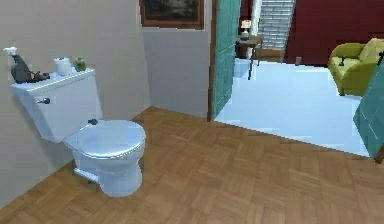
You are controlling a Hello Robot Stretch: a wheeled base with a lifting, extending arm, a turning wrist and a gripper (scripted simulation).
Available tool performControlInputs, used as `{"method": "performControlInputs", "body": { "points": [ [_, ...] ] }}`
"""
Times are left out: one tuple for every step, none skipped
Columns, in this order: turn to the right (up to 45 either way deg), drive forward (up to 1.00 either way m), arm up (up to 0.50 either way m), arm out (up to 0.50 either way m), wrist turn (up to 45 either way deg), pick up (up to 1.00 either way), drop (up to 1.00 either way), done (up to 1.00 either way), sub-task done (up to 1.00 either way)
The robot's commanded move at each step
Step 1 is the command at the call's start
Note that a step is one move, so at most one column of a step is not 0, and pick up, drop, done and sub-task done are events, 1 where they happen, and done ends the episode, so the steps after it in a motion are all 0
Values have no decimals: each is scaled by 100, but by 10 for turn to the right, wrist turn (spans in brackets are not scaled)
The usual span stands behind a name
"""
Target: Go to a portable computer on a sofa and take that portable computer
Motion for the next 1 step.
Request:
{"method": "performControlInputs", "body": {
  "points": [
    [0, 25, 0, 0, 0, 0, 0, 0, 0]
  ]
}}
